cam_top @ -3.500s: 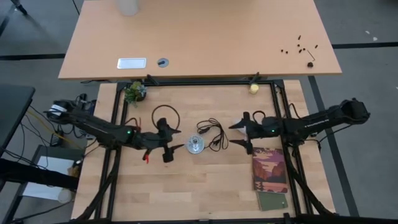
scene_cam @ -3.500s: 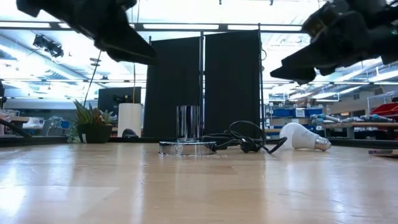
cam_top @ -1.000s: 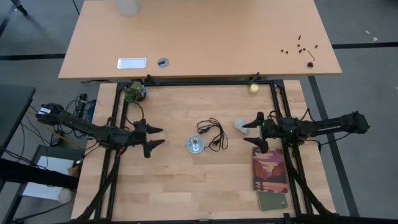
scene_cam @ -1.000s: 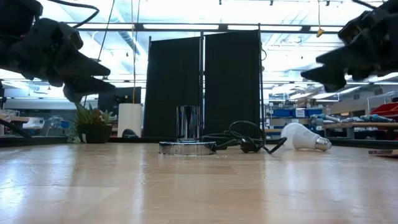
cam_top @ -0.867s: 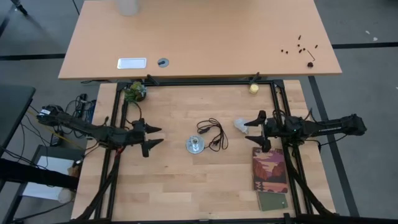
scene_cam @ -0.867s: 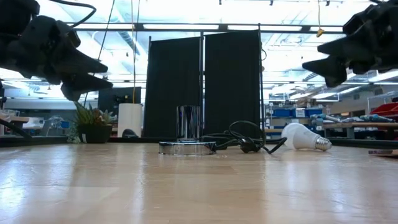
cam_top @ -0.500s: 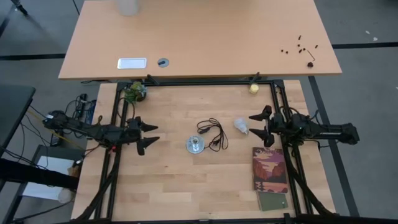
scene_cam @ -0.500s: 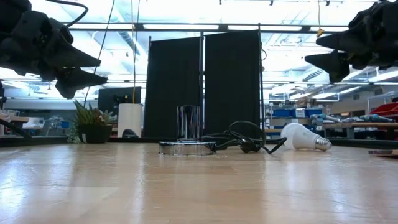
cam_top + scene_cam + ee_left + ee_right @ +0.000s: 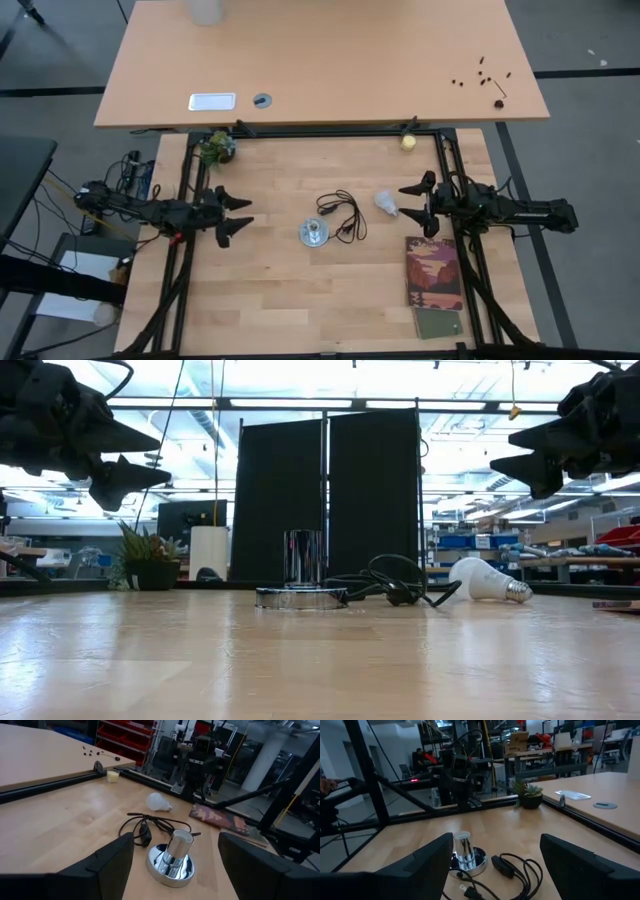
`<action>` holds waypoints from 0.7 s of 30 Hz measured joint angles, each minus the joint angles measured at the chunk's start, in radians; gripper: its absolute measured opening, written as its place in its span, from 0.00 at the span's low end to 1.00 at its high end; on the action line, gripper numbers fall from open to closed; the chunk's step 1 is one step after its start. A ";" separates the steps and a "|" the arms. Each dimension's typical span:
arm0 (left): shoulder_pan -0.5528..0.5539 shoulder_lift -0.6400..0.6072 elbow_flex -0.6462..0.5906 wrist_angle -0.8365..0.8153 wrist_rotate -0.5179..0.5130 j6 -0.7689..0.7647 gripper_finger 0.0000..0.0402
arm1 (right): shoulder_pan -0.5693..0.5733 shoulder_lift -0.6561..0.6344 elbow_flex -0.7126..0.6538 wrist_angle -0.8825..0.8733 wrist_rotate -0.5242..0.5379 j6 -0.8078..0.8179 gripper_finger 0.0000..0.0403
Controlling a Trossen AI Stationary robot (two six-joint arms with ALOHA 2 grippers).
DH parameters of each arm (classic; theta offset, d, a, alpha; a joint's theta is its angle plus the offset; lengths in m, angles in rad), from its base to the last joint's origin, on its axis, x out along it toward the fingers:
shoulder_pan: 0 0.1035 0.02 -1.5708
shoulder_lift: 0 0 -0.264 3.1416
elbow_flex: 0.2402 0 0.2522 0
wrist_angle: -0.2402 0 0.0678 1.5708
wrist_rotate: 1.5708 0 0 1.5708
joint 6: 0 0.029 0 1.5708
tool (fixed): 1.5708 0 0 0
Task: Screw lightbulb
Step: Return to Home Position
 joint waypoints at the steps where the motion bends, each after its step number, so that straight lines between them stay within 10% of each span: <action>1: 0.000 -0.005 0.000 -0.001 0.000 0.000 0.73 | 0.000 0.000 0.000 0.001 0.000 0.000 0.76; 21: 0.000 -0.127 0.000 0.000 0.000 0.000 0.73 | 0.166 0.000 0.000 0.003 0.000 0.000 0.76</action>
